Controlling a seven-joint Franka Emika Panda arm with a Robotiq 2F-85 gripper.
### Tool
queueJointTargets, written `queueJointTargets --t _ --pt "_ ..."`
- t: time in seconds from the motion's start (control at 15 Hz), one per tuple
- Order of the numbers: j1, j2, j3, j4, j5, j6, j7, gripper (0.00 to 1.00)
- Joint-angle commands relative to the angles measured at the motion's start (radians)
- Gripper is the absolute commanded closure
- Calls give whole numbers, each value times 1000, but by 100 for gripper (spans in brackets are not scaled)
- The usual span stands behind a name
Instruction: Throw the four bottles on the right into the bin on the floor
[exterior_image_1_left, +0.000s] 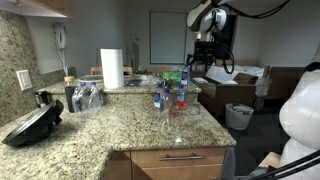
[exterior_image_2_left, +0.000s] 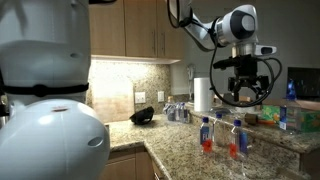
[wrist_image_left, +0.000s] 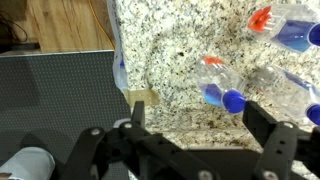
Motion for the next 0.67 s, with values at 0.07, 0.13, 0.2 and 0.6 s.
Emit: queueJointTargets --t 0.07,0.13,0.2,0.6 --pt "25 94 19 78 -11 -14 -52 0" --pt "29 112 22 90 -7 -15 -61 0" --pt "31 134 24 106 -6 -20 -65 0" --pt "29 252 30 193 7 -39 -132 0"
